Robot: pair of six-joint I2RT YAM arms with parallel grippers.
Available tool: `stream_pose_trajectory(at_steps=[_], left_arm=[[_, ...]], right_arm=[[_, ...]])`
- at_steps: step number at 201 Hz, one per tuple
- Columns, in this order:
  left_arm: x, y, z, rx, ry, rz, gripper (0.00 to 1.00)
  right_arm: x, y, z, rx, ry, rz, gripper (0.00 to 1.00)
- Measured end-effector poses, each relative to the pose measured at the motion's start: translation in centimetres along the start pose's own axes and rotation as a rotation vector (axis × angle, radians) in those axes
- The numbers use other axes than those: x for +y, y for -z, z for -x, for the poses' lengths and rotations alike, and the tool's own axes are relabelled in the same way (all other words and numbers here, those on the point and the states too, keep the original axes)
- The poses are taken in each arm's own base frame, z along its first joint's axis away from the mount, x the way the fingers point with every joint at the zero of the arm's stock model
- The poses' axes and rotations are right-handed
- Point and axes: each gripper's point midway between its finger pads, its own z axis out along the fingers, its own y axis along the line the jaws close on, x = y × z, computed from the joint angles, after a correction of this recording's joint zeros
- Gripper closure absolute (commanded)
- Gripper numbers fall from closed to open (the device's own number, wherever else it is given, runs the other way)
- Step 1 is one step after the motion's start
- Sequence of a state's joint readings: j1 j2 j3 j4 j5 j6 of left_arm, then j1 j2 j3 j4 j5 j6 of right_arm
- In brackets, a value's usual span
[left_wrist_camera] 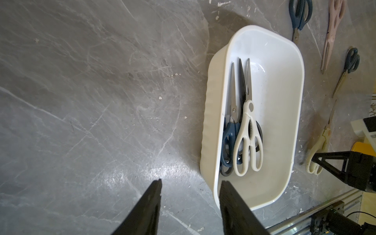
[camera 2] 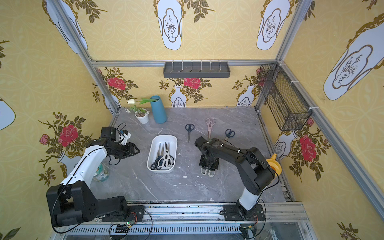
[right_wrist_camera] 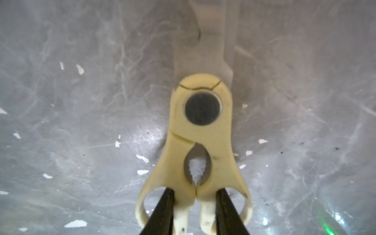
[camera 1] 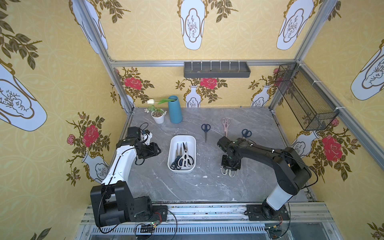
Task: Put the scissors into the storage box
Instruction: Pick up the scissors from the center of the board, then place the scissors in the storage box.
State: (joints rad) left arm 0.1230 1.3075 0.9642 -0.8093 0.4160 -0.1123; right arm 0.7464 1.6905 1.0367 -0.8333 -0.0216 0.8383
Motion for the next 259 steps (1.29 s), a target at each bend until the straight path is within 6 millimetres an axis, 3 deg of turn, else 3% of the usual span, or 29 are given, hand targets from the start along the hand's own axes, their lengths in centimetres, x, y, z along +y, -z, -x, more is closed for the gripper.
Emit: stream_pose_trajectory(at_steps=[34, 94, 151, 185, 259], left_arm=[[0.1, -0.1, 0.2, 0.003, 0.002, 0.001, 0.48], [0.1, -0.2, 0.1, 0.007, 0.007, 0.003, 0.48], [0.2, -0.4, 0.1, 0.016, 0.035, 0.0, 0.46], [-0.1, -0.5, 0.1, 0.018, 0.053, -0.014, 0.47], [-0.7, -0.8, -0.1, 0.034, 0.088, -0.056, 0.46]], right_arm=[[1.2, 1.4, 0.2, -0.017, 0.014, 0.013, 0.78], [7.0, 6.2, 0.6, -0.088, 0.06, 0.125, 0.77], [17.0, 8.9, -1.1, -0.075, 0.157, 0.282, 0.77], [21.9, 8.2, -1.1, -0.066, 0.19, 0.341, 0.77], [27.6, 4.6, -0.6, -0.038, 0.19, 0.378, 0.76]])
